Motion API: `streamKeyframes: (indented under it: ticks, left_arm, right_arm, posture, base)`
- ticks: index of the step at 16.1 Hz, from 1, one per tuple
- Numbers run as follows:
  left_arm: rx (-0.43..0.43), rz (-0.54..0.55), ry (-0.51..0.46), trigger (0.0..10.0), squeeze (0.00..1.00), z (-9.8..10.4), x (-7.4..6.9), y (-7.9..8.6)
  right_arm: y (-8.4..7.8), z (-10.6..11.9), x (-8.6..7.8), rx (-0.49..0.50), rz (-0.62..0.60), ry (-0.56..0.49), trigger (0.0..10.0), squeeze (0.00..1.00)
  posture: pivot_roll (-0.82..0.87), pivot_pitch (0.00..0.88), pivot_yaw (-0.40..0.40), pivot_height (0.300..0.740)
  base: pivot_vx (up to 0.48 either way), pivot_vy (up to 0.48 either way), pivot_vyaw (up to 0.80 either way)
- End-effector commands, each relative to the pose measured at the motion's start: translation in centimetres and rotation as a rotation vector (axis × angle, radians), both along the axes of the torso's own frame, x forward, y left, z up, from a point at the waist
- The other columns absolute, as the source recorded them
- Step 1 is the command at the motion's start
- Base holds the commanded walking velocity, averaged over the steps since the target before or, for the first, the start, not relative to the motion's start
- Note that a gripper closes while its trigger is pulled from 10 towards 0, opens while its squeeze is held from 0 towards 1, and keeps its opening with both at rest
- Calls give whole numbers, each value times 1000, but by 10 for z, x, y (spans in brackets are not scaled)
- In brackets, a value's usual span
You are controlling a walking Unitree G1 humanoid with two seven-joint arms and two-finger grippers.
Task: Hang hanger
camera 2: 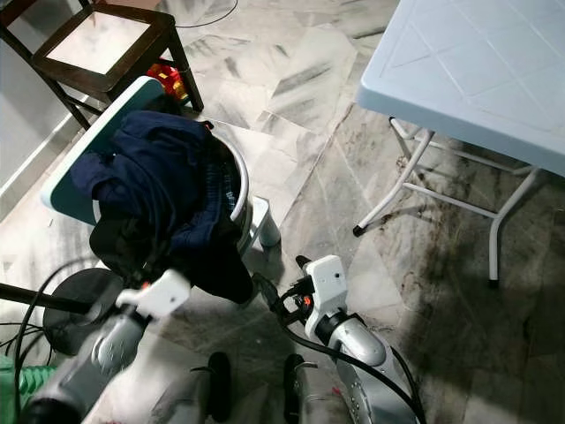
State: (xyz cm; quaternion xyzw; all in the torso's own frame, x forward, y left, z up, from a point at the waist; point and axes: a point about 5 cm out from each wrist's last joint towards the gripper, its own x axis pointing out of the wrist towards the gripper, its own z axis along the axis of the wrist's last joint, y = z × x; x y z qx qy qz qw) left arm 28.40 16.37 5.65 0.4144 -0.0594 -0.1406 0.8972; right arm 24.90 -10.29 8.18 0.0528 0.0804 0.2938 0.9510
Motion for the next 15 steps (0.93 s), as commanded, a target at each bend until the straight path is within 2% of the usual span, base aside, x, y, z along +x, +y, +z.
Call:
streamKeyframes:
  ticks: [1,3,6,7,12,15]
  left_arm:
    - [36,-12,11,10000,1000,-2,-1,1]
    - [67,-34,8,10000,1000,3,5,-2]
    - [115,-1,-5,10000,1000,10,14,5]
    - [116,0,-14,10000,0,14,14,9]
    - [131,-58,22,10000,0,7,-2,6]
    - [150,-52,7,10000,0,17,1,10]
  right_arm:
    - [2,-7,-4,-7,14,35,10000,0]
    - [1,-7,-4,-8,11,34,10000,0]
    - [1,-7,-4,-9,2,30,10000,0]
    - [-1,-7,-4,-10,-5,30,10000,0]
    - [1,-8,-2,-11,5,28,10000,0]
    - [3,-8,-1,-11,15,29,10000,0]
  posture:
    - [-27,318,9,740]
    - [-29,316,12,740]
    - [-38,313,18,740]
    - [-39,310,21,740]
    - [-32,307,19,740]
    - [-12,306,14,740]
  base:
    - [0,0,0]
    - [0,0,0]
    - [0,0,0]
    - [0,0,0]
    - [0,0,0]
    - [0,0,0]
